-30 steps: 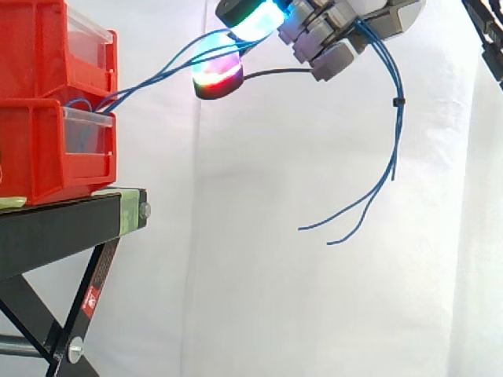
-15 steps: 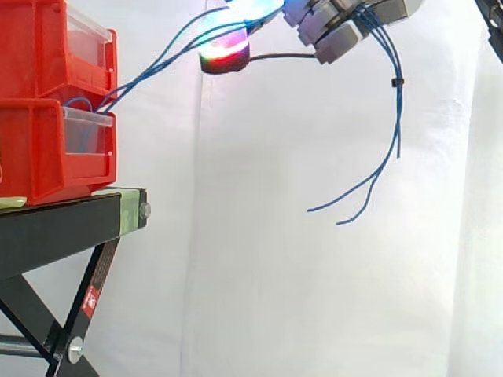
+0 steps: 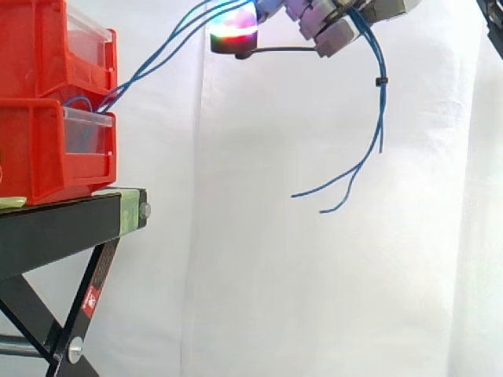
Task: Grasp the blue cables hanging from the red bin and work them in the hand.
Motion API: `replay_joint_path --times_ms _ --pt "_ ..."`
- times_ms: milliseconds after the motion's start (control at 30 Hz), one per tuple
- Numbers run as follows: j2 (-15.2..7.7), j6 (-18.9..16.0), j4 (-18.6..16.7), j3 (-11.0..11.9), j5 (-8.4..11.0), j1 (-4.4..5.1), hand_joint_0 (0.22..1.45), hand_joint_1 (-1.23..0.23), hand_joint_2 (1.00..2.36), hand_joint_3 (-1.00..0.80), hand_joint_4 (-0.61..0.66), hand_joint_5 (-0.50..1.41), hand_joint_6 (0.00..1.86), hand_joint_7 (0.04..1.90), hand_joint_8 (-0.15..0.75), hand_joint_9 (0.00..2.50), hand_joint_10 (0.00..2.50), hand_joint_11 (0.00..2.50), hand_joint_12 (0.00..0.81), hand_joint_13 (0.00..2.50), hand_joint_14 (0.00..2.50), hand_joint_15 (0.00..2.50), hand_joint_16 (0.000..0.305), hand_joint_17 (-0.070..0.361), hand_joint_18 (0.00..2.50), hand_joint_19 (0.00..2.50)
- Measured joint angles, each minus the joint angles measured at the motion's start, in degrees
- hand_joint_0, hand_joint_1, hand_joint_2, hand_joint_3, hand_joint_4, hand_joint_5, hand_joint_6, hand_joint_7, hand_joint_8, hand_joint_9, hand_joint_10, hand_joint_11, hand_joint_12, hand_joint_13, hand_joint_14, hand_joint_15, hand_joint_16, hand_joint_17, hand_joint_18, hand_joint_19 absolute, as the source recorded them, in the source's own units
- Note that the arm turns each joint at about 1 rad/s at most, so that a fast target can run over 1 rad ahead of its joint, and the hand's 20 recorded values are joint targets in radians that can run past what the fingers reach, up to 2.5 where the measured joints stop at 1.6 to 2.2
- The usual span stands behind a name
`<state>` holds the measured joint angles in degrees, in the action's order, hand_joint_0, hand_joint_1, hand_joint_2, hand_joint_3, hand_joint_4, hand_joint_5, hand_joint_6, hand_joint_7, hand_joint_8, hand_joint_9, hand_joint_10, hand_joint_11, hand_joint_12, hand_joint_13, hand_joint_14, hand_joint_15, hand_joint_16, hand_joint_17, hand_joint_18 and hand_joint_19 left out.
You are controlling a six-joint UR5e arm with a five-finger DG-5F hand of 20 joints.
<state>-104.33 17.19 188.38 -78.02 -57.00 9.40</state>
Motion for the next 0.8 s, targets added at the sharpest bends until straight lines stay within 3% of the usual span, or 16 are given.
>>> replay_joint_path --times_ms 300,433,633,700,800 --pt "0.0 0.4 -0.3 0.0 2.54 0.00 0.89 -0.69 1.01 -0.77 0.25 0.48 0.00 1.38 0.511 0.78 2.50 2.50 0.522 0.83 2.50 1.89 0.060 0.134 1.20 1.37" --pt "-0.1 0.4 -0.3 0.0 2.79 0.00 0.92 -0.69 1.01 -0.69 0.28 0.43 0.01 1.29 0.511 0.78 2.50 2.50 0.522 0.83 2.50 1.89 0.060 0.134 1.20 1.37" --pt "-0.1 0.4 -0.8 0.0 2.86 0.01 0.96 -0.61 1.02 -0.39 0.29 0.39 0.01 1.21 0.511 0.78 2.50 2.50 0.522 0.83 2.50 1.89 0.060 0.134 1.20 1.37" --pt "-0.1 0.4 -1.1 0.0 2.86 0.01 0.96 -0.60 1.02 -0.42 0.29 0.39 0.01 1.21 0.511 0.78 2.50 2.50 0.522 0.83 2.50 1.89 0.060 0.134 1.20 1.37" --pt "-0.1 0.5 -1.4 0.0 2.86 0.00 0.93 -0.59 1.02 -0.60 0.31 0.38 0.01 1.21 0.511 0.78 2.50 2.50 0.522 0.83 2.50 1.89 0.060 0.134 1.20 1.37"
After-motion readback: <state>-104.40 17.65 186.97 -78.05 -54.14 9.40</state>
